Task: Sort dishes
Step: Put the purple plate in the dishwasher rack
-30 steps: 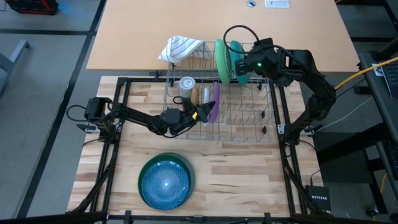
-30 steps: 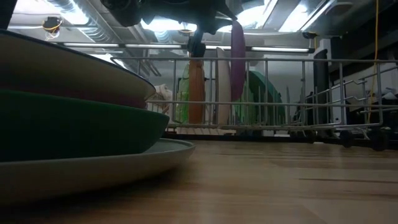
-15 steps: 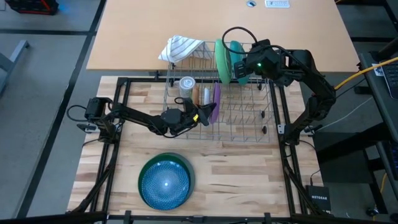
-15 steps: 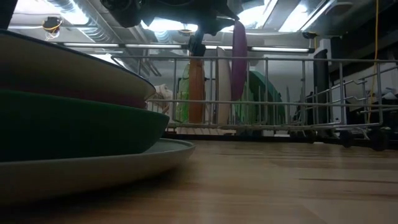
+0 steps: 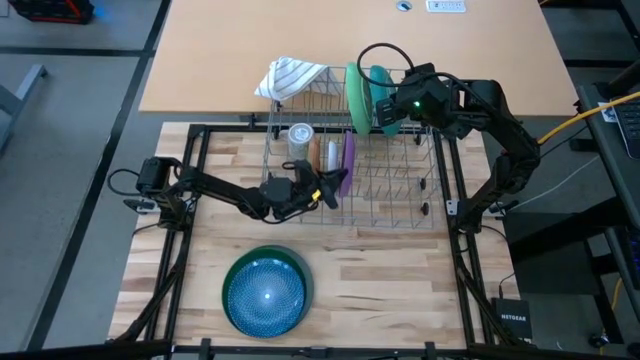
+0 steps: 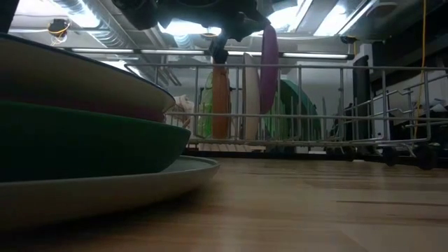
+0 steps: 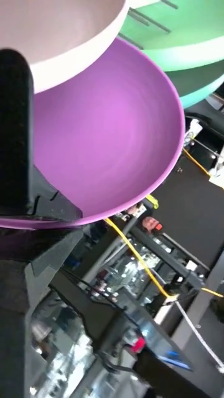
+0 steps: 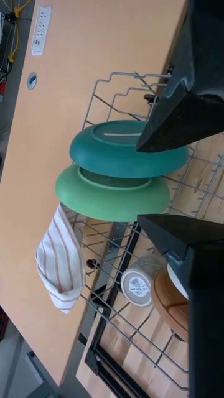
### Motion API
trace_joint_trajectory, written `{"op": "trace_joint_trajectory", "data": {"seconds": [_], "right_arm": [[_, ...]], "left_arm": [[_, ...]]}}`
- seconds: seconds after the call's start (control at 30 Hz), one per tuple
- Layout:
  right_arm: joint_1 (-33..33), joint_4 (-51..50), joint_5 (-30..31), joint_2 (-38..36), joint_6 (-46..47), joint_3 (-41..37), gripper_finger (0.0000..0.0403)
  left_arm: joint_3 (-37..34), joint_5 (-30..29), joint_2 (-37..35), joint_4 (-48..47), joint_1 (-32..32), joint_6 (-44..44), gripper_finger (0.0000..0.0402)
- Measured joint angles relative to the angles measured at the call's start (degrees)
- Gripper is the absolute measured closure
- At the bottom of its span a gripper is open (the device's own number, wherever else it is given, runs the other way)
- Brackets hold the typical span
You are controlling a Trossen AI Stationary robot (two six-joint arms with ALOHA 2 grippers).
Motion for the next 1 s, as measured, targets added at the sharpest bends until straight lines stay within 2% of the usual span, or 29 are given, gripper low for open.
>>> {"op": "trace_joint_trajectory", "data": {"seconds": [0.33, 0.53, 0.9, 1.0], "right_arm": [[0.0, 0.0, 0.0, 0.0, 0.0, 0.0, 0.0224], [0.0, 0.0, 0.0, 0.0, 0.0, 0.0, 0.0224], [0.0, 0.0, 0.0, 0.0, 0.0, 0.0, 0.0224], [0.0, 0.0, 0.0, 0.0, 0.0, 0.0, 0.0224]], "left_arm": [[0.0, -0.2, 0.0, 0.0, -0.4, 10.5, 0.0384], [0.0, -1.5, 0.0, -0.4, -0.2, 10.6, 0.0384], [-0.1, -1.4, 0.0, -6.5, -1.1, 10.2, 0.0383], [-0.1, -1.2, 0.0, -7.9, -1.5, 10.6, 0.0367]]}}
